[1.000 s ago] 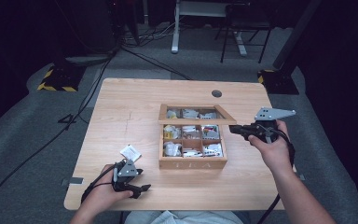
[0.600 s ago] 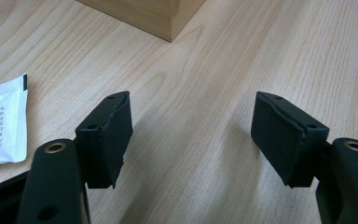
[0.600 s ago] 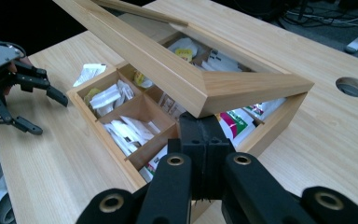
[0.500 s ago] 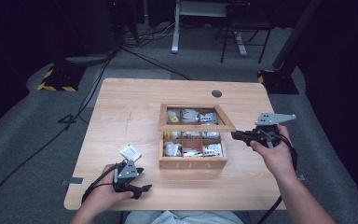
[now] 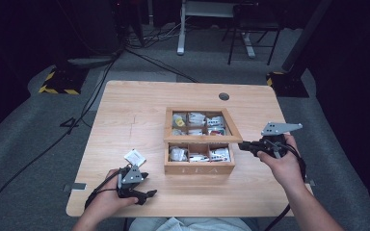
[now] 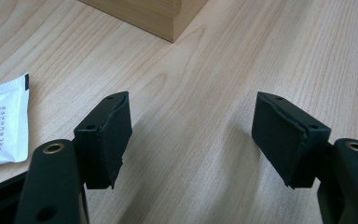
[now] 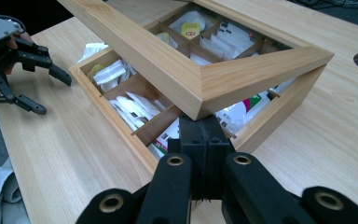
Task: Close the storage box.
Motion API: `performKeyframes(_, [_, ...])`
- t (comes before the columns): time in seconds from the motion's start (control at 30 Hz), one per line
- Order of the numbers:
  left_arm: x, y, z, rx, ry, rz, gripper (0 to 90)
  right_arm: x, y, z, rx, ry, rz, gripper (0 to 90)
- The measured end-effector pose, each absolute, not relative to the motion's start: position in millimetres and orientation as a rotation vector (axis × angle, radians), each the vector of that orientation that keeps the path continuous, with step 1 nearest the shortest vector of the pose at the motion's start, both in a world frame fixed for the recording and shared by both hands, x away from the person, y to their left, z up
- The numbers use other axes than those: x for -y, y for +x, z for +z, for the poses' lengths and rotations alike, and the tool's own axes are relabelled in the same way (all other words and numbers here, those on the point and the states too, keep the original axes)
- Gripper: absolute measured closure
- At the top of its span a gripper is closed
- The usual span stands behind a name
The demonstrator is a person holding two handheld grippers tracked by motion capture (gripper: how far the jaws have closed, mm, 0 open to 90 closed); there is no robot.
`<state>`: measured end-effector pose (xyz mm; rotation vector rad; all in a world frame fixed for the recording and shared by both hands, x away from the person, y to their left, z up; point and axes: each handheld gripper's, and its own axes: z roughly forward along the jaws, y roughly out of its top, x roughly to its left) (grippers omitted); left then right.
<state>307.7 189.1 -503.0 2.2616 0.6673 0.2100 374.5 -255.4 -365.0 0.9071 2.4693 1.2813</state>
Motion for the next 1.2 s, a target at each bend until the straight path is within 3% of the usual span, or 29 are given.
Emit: performKeyframes(1.2, [-187,307,-503,-0.650,2.278,0.224,26.9,253,364,-391,-2.541,0.945,1.205,90.0])
